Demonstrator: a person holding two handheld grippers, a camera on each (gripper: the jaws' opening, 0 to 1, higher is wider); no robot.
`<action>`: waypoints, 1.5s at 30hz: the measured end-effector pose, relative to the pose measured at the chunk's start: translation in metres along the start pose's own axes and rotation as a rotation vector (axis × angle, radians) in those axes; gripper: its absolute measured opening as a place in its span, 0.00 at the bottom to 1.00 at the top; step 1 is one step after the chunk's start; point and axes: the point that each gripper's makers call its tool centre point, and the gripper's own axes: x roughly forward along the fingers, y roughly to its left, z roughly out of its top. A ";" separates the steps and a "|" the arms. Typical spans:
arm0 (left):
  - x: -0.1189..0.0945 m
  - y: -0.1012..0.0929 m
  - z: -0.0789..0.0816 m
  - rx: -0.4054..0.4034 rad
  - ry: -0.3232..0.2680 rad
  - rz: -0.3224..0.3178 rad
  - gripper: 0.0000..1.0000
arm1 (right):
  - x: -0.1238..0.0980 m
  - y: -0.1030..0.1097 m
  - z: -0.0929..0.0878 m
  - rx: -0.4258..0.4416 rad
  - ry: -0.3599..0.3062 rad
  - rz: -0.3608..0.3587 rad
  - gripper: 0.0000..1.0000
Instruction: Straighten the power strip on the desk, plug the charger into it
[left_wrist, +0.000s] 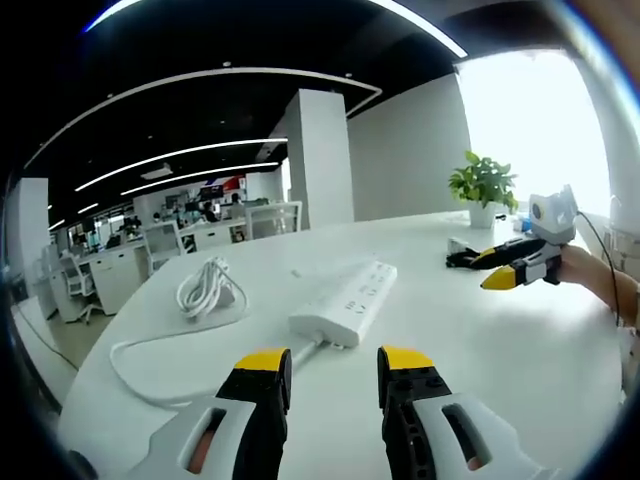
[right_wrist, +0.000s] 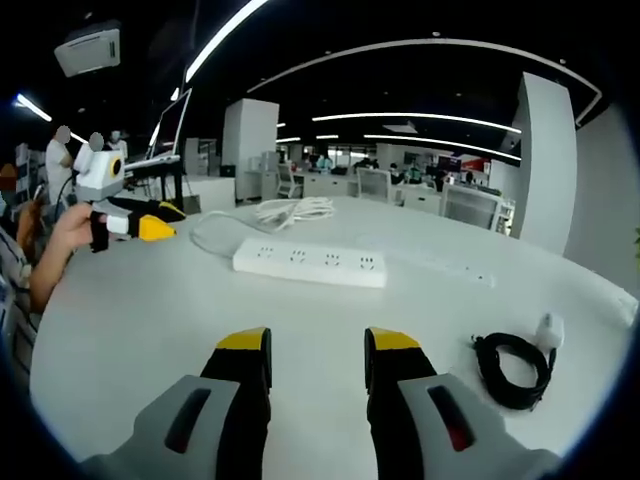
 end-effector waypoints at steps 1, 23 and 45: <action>0.001 -0.001 0.000 -0.001 0.004 -0.003 0.35 | 0.000 -0.002 0.000 0.000 -0.002 0.000 0.36; 0.029 -0.006 0.003 -0.010 0.011 -0.017 0.35 | 0.027 -0.025 0.008 -0.018 -0.008 0.021 0.34; 0.056 -0.007 0.009 -0.054 0.004 -0.079 0.34 | 0.043 -0.046 0.016 -0.023 -0.013 0.016 0.33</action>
